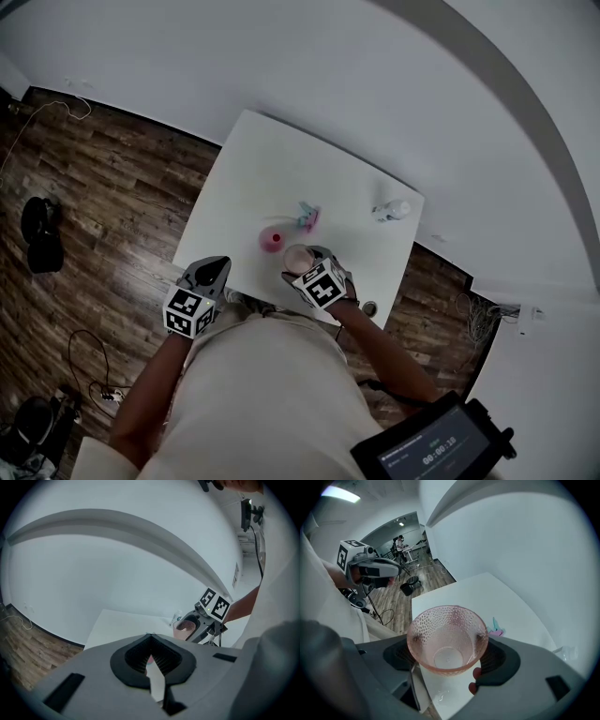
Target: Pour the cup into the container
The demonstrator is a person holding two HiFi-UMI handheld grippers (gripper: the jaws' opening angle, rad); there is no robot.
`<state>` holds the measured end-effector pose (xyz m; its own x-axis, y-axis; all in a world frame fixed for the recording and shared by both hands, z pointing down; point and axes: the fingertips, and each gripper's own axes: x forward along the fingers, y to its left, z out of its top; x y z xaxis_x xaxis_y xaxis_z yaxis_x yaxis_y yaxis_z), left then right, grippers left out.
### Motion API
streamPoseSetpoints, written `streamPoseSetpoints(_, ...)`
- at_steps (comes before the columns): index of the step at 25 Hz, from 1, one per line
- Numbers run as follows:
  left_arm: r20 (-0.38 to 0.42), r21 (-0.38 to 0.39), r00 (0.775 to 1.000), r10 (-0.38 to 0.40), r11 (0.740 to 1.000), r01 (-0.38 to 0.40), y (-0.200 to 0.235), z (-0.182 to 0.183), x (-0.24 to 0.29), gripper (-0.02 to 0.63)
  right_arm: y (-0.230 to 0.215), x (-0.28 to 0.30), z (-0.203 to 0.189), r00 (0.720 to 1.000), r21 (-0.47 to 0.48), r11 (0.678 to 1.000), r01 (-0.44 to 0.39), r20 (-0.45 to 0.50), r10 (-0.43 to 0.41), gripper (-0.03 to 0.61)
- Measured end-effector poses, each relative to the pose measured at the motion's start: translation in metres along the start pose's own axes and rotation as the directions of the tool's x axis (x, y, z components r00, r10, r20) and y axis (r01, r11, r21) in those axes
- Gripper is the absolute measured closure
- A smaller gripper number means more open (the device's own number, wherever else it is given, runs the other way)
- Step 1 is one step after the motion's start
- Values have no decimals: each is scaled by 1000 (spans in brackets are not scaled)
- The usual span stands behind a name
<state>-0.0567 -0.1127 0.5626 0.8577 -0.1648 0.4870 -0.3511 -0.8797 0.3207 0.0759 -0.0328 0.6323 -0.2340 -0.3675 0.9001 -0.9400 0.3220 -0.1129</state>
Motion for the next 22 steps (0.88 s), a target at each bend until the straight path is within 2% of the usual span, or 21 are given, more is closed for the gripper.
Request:
streamPoseSetpoints(7,36,-77,999,13,997,-10,6,5,-1,603,0,7,14,1000,3,1000,-31,-6,31,198)
streamPoseSetpoints(22,43,-92,998,37,995,-33,18,-5,1,603,1,19,22,991,-65,995,-70,-115,62,198)
